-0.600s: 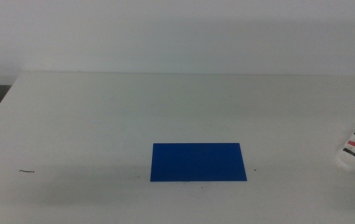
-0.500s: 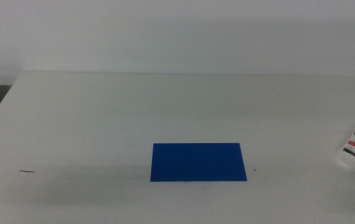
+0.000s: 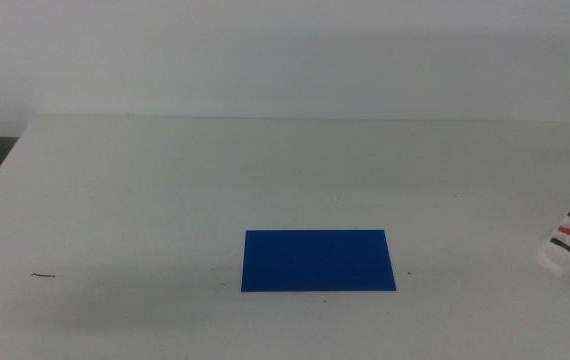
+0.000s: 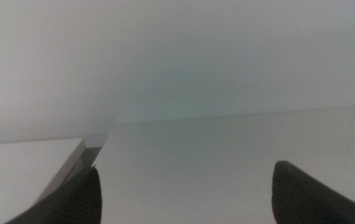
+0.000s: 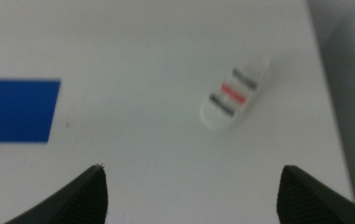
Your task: Use one arm to grab the shoe from the table and place it on the mat.
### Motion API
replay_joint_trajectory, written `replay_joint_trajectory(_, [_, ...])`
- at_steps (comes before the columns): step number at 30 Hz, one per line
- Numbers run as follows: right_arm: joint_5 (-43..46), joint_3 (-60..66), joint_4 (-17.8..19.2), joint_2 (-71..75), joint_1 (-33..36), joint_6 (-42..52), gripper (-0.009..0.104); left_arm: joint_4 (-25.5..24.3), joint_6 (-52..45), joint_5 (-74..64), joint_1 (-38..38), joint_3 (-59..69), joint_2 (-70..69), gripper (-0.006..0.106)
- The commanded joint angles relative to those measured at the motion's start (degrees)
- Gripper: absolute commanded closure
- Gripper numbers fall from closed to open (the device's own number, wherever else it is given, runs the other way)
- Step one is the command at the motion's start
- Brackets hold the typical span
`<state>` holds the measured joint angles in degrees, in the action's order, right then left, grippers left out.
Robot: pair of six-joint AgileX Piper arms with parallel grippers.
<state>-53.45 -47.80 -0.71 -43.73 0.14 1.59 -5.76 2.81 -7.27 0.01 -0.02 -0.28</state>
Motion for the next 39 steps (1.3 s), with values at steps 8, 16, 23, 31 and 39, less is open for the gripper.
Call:
replay_joint_trajectory(8, [-12.91,-19.16,1.45,-28.65,-0.24,-9.97,0.003,0.23,0.08,0.65,-0.01,0.02,0.28,0.007])
replay_joint_trajectory(16, [-8.95,-24.39,4.57,-46.10,-5.88,-23.65,0.003,0.23,0.08,0.65,-0.01,0.02,0.28,0.007])
replay_joint_trajectory(23, [2.53,-24.39,2.94,-56.31,-8.80,-31.53,0.003,0.23,0.08,0.65,-0.01,0.02,0.28,0.007])
replay_joint_trajectory(31, [10.69,-24.39,3.07,-62.96,-9.84,-33.39,0.003,0.23,0.08,0.65,-0.01,0.02,0.28,0.007])
replay_joint_trajectory(39, [14.37,-24.39,3.07,-67.24,-9.84,-33.55,0.003,0.23,0.08,0.65,-0.01,0.02,0.28,0.007])
